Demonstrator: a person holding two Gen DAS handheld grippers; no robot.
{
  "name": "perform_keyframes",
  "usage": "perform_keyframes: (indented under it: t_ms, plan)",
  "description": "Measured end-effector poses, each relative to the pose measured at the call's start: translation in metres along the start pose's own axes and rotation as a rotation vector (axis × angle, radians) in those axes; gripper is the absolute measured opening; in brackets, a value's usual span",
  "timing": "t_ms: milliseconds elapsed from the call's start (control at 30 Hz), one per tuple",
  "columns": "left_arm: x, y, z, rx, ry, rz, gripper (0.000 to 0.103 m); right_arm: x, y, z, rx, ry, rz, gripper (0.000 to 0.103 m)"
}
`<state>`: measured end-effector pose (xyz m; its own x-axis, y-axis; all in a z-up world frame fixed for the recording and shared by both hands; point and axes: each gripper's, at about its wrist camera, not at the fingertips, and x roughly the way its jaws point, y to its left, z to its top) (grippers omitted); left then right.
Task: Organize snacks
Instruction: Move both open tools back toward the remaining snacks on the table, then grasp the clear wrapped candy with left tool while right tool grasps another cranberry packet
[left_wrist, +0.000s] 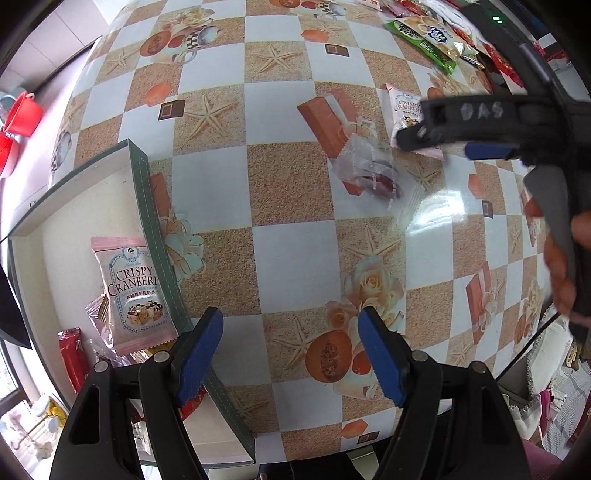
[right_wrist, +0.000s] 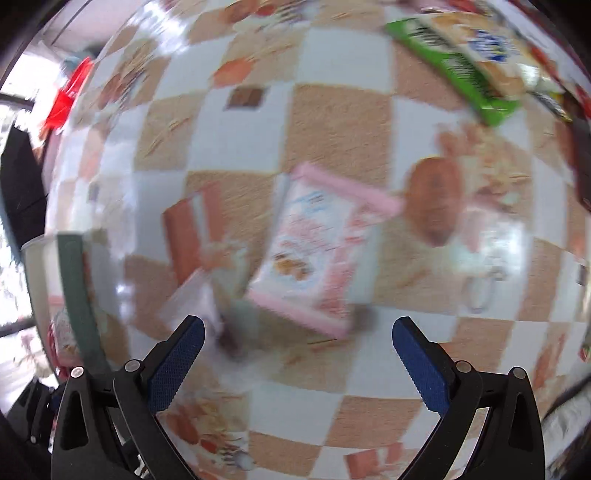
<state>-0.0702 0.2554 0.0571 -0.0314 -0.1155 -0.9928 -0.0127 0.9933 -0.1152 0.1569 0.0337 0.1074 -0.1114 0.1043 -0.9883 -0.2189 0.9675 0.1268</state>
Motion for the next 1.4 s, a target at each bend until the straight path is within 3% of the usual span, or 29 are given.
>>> perform_keyframes:
  t_ms: [100, 200, 400, 433, 500, 567, 767, 967, 1067, 1233, 1400]
  plan:
    - [0.001, 0.002, -0.003, -0.013, 0.002, -0.003, 0.079, -0.007, -0.026, 0.009, 0.092, -0.008, 0.008, 0.102]
    - [0.002, 0.001, -0.008, -0.011, 0.006, -0.004, 0.079, -0.011, -0.037, 0.017, 0.093, -0.006, 0.006, 0.102]
    - [-0.001, -0.002, -0.009, -0.01, 0.003, 0.003, 0.079, 0.018, 0.002, 0.043, 0.109, 0.018, 0.038, 0.1]
    - [-0.002, -0.002, -0.008, -0.015, 0.001, -0.003, 0.079, 0.026, 0.01, 0.037, 0.105, 0.021, 0.011, 0.096]
    - [-0.004, -0.003, -0.005, -0.024, -0.001, -0.028, 0.079, 0.033, 0.028, 0.03, 0.056, 0.012, -0.073, 0.079]
    - [-0.005, -0.004, 0.001, -0.037, 0.002, -0.052, 0.079, 0.03, 0.035, 0.025, -0.016, -0.014, -0.133, 0.045]
    - [0.001, -0.01, 0.024, -0.122, 0.005, -0.14, 0.08, 0.03, -0.001, -0.031, 0.021, 0.013, -0.12, 0.044]
    - [0.009, -0.014, 0.053, -0.317, -0.029, -0.233, 0.08, 0.04, -0.03, -0.12, 0.07, 0.06, -0.122, 0.044]
    - [0.019, -0.013, 0.066, -0.416, -0.046, -0.22, 0.08, 0.043, -0.032, -0.142, 0.081, 0.044, -0.128, 0.044]
    - [0.046, -0.024, 0.084, -0.472, 0.024, -0.142, 0.08, 0.043, -0.04, -0.15, 0.11, 0.026, -0.124, 0.045]
    - [0.052, -0.051, 0.093, -0.334, 0.049, -0.003, 0.084, 0.037, -0.058, -0.155, 0.106, 0.022, -0.119, 0.048]
